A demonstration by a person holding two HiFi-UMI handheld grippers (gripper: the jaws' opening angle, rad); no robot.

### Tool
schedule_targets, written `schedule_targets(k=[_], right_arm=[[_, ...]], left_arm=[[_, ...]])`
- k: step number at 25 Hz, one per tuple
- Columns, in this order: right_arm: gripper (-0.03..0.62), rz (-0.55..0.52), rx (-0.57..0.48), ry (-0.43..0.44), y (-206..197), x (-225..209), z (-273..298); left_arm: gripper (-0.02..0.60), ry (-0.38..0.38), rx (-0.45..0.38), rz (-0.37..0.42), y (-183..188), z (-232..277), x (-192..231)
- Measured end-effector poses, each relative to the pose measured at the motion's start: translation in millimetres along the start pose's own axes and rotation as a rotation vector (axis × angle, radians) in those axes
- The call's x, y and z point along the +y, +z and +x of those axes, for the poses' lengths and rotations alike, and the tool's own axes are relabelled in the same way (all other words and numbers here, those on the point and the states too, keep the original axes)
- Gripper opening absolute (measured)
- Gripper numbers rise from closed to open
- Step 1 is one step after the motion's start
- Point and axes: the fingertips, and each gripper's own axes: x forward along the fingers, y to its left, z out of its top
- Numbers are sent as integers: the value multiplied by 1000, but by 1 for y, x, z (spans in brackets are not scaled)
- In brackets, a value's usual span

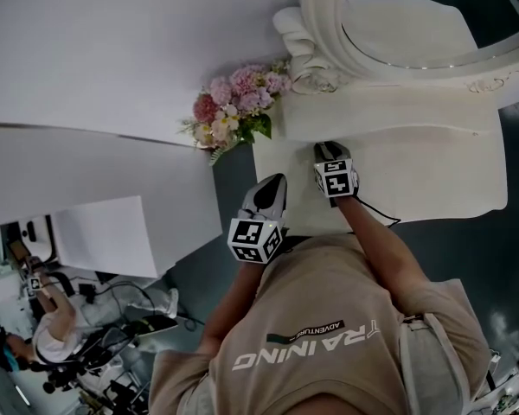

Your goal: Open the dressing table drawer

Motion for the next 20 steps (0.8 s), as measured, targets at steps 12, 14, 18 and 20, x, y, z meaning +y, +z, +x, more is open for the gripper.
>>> schedule_targets(k=[12, 14, 18, 20], right_arm=[[95, -24, 22, 5, -11, 6, -10], [95, -30, 21, 4, -13, 5, -12], [95, -35, 23, 5, -18, 6, -17], [95, -37, 26, 6, -20, 6, -19]], left_arm=[[18, 3, -11, 5, -1, -13, 3], [18, 2, -14, 8, -2, -15, 2], [18, 3, -15, 9, -5, -20, 1], [18, 5, -16, 9, -6, -23, 1]])
